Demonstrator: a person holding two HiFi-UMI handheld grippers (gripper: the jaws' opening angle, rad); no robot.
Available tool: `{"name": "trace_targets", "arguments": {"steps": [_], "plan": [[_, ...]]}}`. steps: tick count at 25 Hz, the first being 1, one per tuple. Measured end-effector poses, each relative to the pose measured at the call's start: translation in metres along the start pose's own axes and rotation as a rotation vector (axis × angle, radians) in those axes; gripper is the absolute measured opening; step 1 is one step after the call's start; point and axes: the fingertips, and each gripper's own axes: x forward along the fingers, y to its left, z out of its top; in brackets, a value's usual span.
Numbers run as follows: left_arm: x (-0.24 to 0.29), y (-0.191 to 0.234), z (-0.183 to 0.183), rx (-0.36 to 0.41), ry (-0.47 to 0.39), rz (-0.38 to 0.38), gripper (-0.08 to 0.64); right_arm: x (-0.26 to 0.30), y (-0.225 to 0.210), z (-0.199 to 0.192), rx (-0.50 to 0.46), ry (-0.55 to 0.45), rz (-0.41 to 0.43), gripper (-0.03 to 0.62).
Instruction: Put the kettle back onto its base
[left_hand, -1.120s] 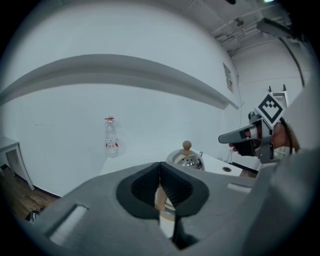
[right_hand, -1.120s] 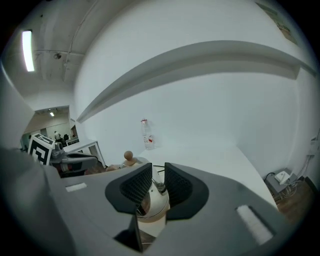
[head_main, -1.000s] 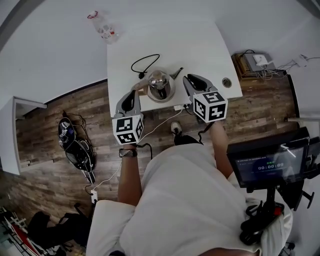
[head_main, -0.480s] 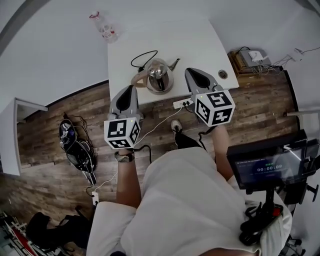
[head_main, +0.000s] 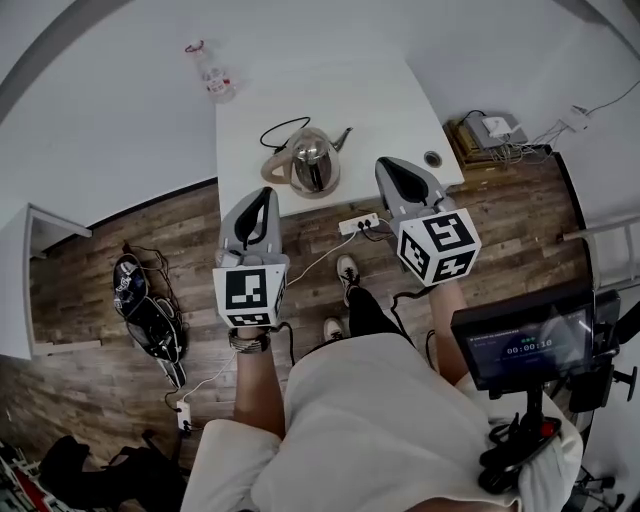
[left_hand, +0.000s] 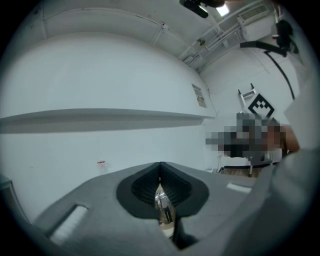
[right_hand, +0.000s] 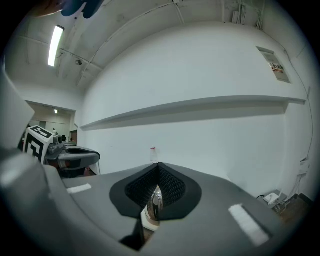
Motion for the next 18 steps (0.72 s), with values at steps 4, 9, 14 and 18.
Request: {"name": "trace_targets", "arguments": {"steps": [4, 9, 14, 18], "plan": [[-0.003, -0.012, 0.001, -0.019, -0.019, -0.018, 0.006, -0.011, -0.008, -0.001, -0.005, -0.010, -0.018, 0.002], [-0.047, -0.024, 0.014, -0.012, -0.044, -0.020, 0.006, -0.054, 0.020, 0.010, -0.025, -0.042, -0.029, 0.002], [-0.062, -0.028, 0.017, -0.016, -0.055, -0.016, 0.006, -0.070, 0.032, 0.013, -0.036, -0.051, -0.025, 0.002], [-0.073, -0.029, 0.014, -0.031, -0.054, -0.008, 0.006, -0.081, 0.039, 0.013, -0.037, -0.056, -0.030, 0.002]]}}
